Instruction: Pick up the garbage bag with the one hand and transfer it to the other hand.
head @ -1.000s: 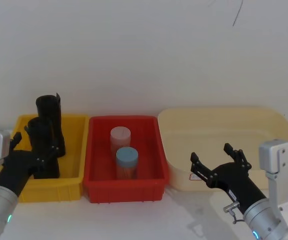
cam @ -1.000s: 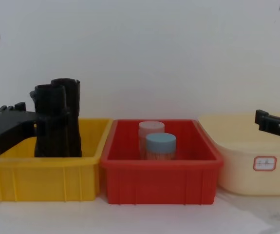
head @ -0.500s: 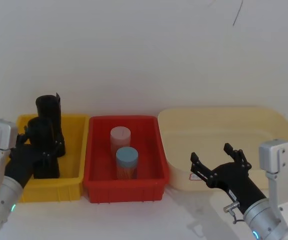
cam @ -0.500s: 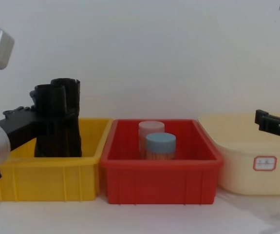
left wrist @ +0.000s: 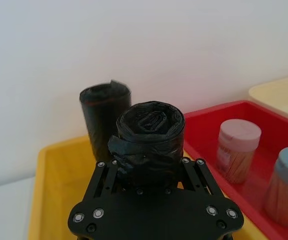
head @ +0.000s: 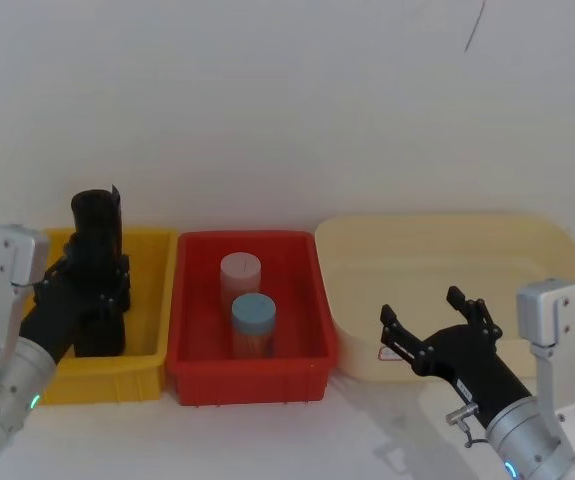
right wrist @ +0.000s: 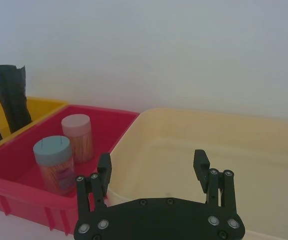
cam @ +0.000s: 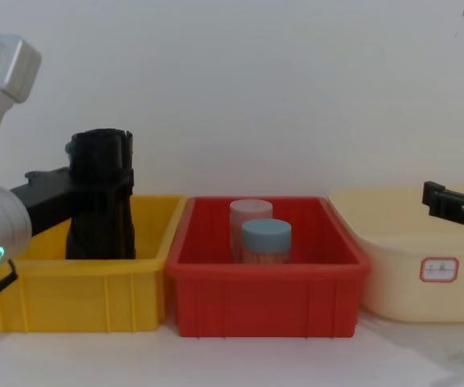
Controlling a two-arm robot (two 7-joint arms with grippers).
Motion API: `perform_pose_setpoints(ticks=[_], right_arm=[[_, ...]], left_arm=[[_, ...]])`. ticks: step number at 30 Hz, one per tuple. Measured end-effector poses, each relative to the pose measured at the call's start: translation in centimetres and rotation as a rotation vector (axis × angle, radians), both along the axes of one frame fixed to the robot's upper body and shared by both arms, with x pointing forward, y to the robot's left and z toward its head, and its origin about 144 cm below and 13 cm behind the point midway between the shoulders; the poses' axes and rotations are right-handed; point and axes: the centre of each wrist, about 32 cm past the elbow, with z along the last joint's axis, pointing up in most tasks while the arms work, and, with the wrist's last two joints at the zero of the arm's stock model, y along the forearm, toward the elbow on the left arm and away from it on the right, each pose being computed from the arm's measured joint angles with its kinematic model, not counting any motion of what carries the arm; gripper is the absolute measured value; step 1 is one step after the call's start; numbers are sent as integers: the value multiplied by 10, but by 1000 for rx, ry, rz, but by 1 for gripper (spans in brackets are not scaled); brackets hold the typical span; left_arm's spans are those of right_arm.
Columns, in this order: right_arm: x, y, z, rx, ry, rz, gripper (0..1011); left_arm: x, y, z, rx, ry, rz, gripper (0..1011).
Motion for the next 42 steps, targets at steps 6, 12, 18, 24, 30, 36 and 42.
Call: perform_pose_setpoints(ticks=[6, 12, 18, 24, 30, 36, 42], right_arm=[[0, 0, 0, 0, 0, 0, 999], [0, 0, 0, 0, 0, 0, 999], [0, 0, 0, 0, 0, 0, 999], [0, 0, 0, 0, 0, 0, 999], [0, 0, 0, 0, 0, 0, 999], [0, 0, 0, 0, 0, 0, 999], [0, 0, 0, 0, 0, 0, 999]], left_arm=[[-1, -4, 12, 11, -23, -26, 452], [-2, -9, 28, 30, -57, -55, 418], [-2, -15, 47, 48, -107, -95, 393], [4, -23, 67, 66, -162, -155, 376], [16, -32, 81, 76, -211, -231, 376], [36, -44, 90, 74, -248, -313, 376], [60, -62, 94, 58, -271, -402, 376]])
